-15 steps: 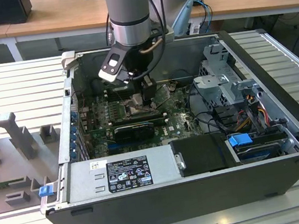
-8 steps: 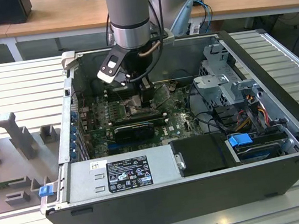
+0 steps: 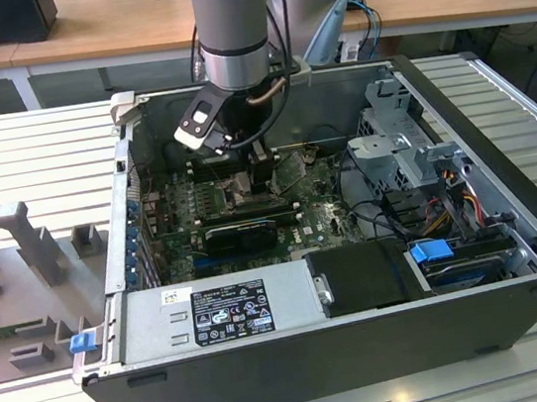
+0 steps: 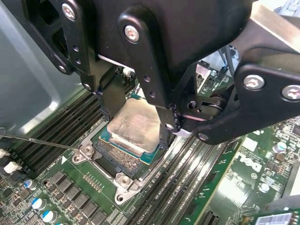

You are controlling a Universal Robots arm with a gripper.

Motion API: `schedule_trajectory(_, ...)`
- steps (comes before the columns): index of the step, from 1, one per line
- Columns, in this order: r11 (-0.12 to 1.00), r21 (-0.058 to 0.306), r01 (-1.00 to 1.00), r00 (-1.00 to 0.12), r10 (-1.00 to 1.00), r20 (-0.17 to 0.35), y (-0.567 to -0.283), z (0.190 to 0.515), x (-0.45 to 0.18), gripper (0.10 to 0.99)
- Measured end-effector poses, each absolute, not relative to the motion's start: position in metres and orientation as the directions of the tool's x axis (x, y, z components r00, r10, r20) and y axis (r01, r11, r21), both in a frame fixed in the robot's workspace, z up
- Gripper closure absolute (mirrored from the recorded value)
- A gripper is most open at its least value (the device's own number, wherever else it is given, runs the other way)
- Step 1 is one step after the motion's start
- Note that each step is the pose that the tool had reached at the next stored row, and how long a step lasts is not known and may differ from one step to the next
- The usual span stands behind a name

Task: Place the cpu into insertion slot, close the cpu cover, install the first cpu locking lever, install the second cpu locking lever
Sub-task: 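Place the cpu into insertion slot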

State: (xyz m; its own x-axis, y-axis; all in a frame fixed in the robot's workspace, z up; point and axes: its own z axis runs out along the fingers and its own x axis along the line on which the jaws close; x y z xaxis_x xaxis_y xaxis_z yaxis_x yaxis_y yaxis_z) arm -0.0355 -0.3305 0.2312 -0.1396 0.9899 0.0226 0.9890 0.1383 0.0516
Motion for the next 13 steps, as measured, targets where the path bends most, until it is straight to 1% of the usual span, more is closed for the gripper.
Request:
schedule_trajectory(5,0.099,0.051,0.994,-0.1,0.995,0.02,-0.3305,0.2305,-0.0356,0.557)
schedule_trajectory(7,0.07,0.051,0.996,-0.071,0.997,0.02,-0.3304,0.23,-0.0355,0.557)
schedule_trajectory(9,0.016,0.051,0.999,-0.017,1.0,0.02,-0.3304,0.229,-0.0355,0.557)
schedule_trajectory(13,-0.032,0.051,0.998,0.031,0.999,0.02,-0.3301,0.2264,-0.0356,0.557)
